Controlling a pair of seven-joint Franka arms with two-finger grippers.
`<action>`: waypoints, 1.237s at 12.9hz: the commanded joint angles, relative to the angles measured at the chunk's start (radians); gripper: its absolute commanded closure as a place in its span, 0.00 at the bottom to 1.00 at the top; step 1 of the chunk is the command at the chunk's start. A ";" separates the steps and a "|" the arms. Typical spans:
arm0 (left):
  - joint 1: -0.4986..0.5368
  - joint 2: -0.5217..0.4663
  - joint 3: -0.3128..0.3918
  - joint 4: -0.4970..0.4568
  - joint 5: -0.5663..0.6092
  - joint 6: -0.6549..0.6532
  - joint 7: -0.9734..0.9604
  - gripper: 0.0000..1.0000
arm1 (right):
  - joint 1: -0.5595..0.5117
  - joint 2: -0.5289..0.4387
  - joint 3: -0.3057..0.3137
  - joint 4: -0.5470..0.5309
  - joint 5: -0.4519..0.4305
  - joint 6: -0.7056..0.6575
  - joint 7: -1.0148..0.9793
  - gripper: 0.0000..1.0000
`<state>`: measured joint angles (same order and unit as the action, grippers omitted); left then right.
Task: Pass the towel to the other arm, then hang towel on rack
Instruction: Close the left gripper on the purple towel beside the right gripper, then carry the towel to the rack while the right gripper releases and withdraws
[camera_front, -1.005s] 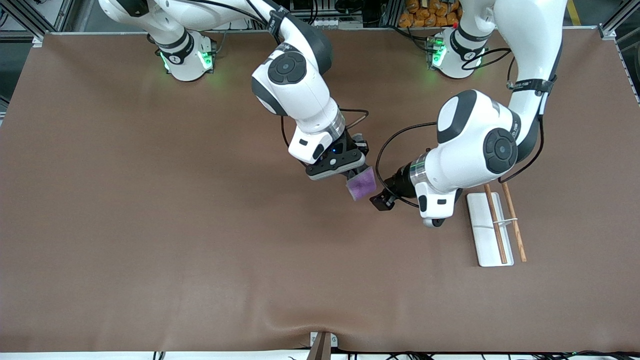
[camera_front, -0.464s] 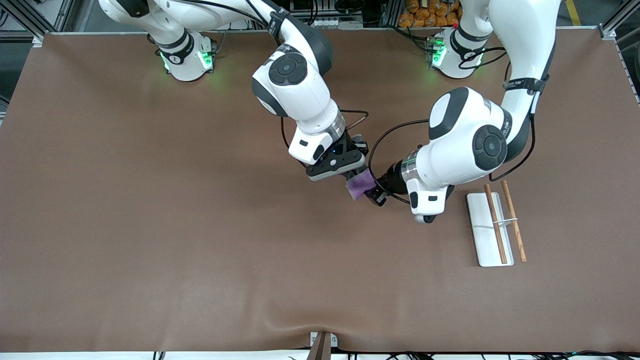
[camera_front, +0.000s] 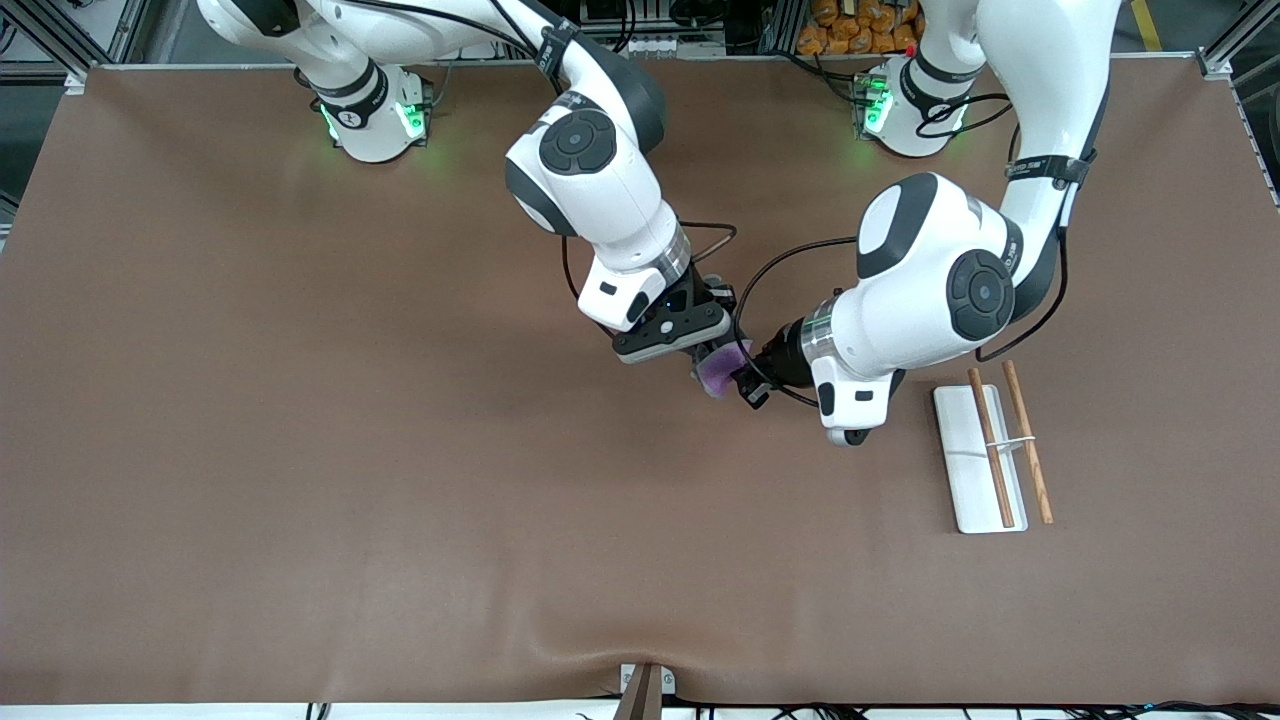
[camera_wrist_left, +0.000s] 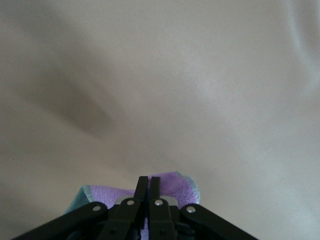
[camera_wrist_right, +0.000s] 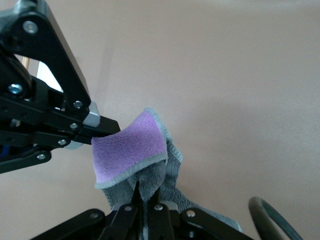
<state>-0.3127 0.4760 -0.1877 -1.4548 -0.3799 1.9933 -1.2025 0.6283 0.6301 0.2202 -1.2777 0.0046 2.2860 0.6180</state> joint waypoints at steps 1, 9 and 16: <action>0.018 -0.002 0.000 0.019 -0.005 0.001 0.004 1.00 | 0.010 0.014 -0.004 0.026 -0.021 -0.002 0.026 1.00; 0.144 -0.065 0.013 0.018 -0.001 -0.079 0.248 1.00 | -0.033 -0.001 -0.004 0.026 -0.041 -0.014 0.020 0.00; 0.196 -0.057 0.016 0.010 0.153 -0.136 0.567 1.00 | -0.214 -0.130 -0.002 -0.047 -0.040 -0.246 -0.176 0.00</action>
<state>-0.1248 0.4237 -0.1714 -1.4385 -0.2612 1.8692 -0.7069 0.4668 0.5727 0.2026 -1.2511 -0.0200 2.0803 0.4989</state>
